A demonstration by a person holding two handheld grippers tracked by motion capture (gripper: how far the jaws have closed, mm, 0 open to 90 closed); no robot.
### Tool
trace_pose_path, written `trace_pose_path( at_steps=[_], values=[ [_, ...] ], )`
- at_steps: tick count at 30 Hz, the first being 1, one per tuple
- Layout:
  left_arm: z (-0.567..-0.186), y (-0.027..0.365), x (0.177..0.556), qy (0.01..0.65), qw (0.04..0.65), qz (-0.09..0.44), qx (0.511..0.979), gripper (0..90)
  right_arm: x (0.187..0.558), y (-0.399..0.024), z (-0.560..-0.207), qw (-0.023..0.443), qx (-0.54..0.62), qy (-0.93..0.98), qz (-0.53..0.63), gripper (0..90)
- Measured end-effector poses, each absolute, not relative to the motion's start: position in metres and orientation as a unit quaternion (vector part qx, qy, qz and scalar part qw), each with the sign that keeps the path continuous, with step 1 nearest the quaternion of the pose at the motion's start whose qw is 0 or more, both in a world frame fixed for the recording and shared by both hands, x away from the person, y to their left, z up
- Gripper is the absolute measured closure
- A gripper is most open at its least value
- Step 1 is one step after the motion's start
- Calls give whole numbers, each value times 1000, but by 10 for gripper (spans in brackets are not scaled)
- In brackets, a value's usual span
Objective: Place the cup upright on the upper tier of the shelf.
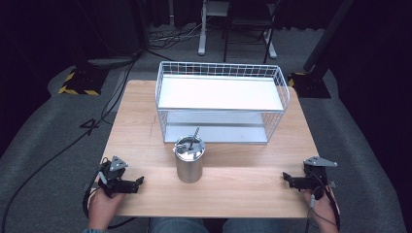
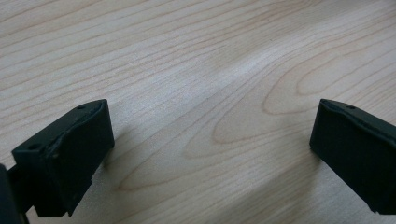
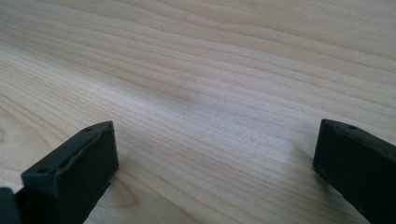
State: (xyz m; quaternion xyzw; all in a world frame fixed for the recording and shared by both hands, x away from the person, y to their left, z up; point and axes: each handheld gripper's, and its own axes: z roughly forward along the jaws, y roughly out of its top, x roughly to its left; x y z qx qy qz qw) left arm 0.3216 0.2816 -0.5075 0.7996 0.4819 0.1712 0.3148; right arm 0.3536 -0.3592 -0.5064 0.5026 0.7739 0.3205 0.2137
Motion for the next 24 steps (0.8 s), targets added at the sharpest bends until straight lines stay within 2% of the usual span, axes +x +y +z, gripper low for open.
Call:
trace_pose_path(
  at_steps=[12, 17, 24],
  values=[
    [-507, 282, 321, 481, 313, 173, 800, 3, 355, -361, -506, 221, 519, 763, 316, 1],
    [-507, 284, 319, 500, 319, 173, 786, 0, 355, -361, -506, 220, 519, 763, 316, 1],
    [-490, 293, 309, 502, 371, 165, 764, 0, 356, -360, -507, 223, 524, 759, 316, 1]
  ],
)
